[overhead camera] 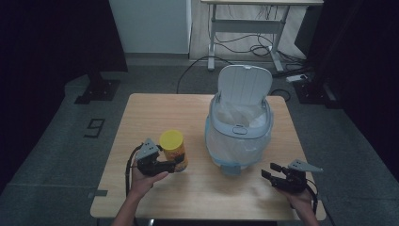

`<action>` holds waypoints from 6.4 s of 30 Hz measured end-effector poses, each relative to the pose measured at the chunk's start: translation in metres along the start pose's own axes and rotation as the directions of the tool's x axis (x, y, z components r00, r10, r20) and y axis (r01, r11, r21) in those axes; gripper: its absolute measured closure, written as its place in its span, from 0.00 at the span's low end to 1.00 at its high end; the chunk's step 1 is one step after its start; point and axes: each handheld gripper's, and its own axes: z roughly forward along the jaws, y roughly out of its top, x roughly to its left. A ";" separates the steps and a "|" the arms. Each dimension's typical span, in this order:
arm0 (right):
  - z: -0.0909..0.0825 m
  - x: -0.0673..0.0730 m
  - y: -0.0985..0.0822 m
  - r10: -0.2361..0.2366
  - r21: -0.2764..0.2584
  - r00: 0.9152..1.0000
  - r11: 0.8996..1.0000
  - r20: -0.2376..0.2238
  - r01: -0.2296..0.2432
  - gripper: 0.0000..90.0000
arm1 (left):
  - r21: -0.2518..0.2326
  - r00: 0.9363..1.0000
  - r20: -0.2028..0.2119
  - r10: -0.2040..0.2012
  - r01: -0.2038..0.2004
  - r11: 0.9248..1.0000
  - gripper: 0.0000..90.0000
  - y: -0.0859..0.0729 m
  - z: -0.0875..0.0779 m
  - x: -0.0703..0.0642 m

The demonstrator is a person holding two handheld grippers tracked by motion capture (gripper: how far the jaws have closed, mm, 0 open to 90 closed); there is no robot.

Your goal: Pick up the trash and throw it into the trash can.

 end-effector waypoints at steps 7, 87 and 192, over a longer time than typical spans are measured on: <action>0.000 -0.001 0.000 0.005 0.005 1.000 1.000 0.003 -0.005 0.44 | -0.017 1.000 0.004 0.000 0.000 1.000 0.26 0.013 -0.009 -0.001; 0.008 -0.007 -0.006 0.020 0.048 1.000 0.999 0.014 -0.021 0.45 | -0.104 0.992 0.079 0.094 -0.085 0.991 0.26 0.146 0.009 -0.020; 0.020 -0.009 -0.015 -0.010 0.145 1.000 0.989 0.023 0.006 0.45 | -0.070 0.965 0.218 0.143 -0.131 0.989 0.26 0.224 0.121 -0.053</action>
